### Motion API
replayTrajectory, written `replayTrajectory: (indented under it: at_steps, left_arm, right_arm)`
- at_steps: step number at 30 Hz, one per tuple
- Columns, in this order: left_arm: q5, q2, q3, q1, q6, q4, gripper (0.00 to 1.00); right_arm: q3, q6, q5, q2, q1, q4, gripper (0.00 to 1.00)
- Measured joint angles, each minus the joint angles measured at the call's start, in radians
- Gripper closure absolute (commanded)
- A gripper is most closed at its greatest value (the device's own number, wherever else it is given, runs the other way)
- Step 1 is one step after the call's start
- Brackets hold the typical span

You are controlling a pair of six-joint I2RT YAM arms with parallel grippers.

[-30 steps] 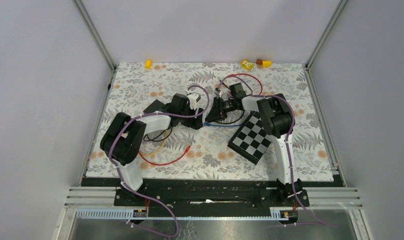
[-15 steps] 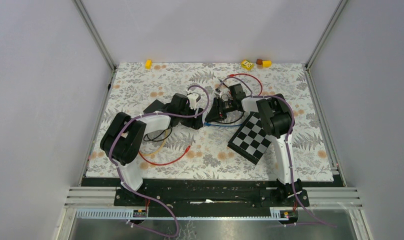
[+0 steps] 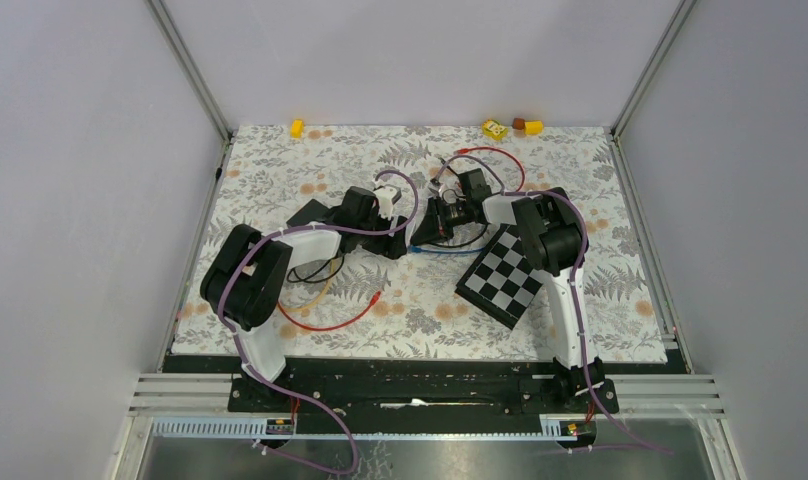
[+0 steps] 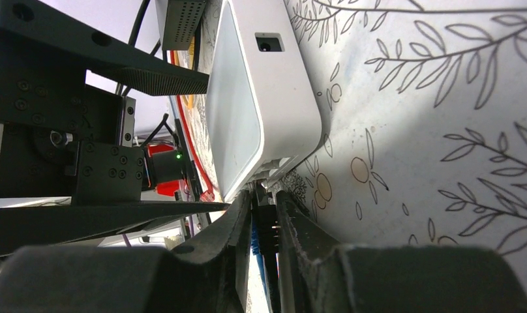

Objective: Pull the plug from the switch port
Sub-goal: Pull the connector from the switch port.

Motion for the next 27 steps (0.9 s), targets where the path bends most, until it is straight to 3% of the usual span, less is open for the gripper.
replayTrajectory:
  at_steps: [6, 27]
  left_arm:
    - [0.01, -0.005, -0.005, 0.0, -0.001, 0.005, 0.13]
    - [0.014, 0.028, 0.064, -0.003, 0.011, -0.061, 0.13]
  right_arm:
    - [0.005, -0.034, -0.009, 0.0, 0.0, -0.014, 1.0]
    - [0.006, -0.072, -0.026, 0.0, 0.003, -0.03, 1.0]
